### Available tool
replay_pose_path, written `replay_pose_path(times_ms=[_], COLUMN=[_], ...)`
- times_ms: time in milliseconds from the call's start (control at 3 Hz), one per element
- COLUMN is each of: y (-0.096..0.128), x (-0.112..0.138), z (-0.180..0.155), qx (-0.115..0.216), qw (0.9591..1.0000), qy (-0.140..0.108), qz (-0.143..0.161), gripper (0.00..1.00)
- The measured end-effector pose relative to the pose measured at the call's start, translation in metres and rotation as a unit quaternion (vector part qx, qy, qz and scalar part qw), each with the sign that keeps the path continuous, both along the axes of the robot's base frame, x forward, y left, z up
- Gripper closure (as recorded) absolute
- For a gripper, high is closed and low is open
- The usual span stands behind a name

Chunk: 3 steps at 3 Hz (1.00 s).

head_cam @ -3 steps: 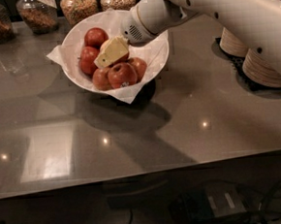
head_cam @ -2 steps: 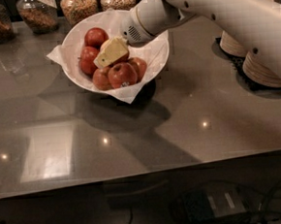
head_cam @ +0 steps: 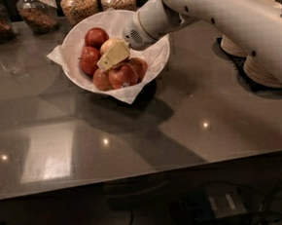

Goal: Pick apple from white bowl

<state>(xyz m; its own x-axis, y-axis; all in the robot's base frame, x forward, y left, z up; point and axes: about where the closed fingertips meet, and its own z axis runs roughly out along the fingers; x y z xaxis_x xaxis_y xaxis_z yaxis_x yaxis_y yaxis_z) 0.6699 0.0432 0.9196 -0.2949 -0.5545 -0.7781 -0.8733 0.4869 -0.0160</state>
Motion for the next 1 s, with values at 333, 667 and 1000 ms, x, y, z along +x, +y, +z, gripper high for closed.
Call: replay_pose_path(times_ms=[333, 667, 1000], y=[-0.0008, -0.0011, -0.0010], x=[0.0007, 0.0006, 0.0004], z=[-0.0025, -0.0032, -0.0028], qx=[-0.001, -0.001, -0.001], qw=[1.0000, 1.0000, 1.0000], qy=[0.002, 0.002, 0.001], qz=[-0.001, -0.002, -0.001], gripper=[0.43, 0.66, 0.90])
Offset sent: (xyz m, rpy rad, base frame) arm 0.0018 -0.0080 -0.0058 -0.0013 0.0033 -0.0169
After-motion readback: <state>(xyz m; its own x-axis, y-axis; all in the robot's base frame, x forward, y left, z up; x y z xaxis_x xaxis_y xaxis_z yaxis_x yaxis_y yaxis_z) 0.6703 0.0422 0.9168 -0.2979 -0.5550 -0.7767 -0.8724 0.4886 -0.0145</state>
